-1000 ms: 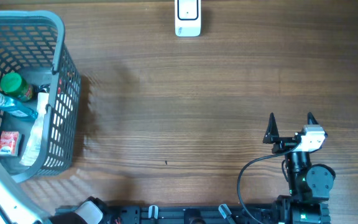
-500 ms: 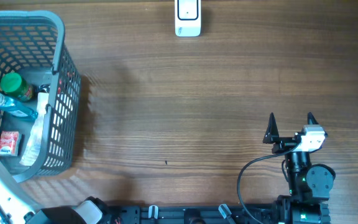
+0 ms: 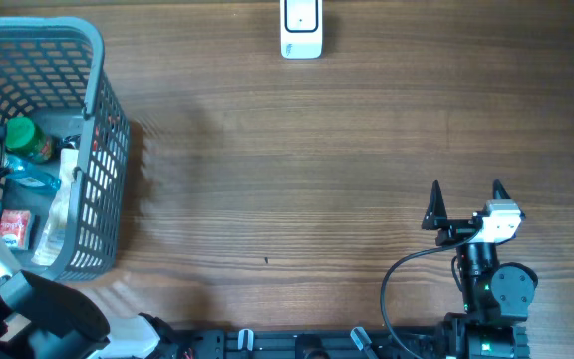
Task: Scan the item barcode
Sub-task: 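Reach the left gripper down into the basket toward the blue spray bottle, then grasp the blue spray bottle with the left gripper and lift it out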
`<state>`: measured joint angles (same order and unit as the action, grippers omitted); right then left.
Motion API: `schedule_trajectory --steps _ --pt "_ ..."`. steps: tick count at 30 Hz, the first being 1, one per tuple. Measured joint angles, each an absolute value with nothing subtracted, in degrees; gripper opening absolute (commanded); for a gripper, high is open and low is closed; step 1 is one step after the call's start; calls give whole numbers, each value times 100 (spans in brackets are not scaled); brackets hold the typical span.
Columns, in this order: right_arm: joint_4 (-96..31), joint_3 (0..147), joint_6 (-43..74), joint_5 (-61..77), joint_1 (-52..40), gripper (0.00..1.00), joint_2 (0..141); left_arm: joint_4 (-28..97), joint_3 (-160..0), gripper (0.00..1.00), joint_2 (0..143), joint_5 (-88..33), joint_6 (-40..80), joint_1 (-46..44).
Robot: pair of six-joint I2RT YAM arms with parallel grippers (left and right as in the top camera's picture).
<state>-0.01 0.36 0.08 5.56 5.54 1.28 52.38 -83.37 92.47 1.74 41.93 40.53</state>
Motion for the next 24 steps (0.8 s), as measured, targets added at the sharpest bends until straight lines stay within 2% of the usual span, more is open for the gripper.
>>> schedule_trajectory --steps 7,18,24 --pt "-1 36 8 556 554 100 128 5024 -8337 100 9323 556 4233 3640" --pt "-1 36 8 556 554 100 128 5054 -8337 100 9627 919 4278 3616" --pt "-1 36 8 556 554 100 128 4917 -8337 93 9695 919 4300 3616"
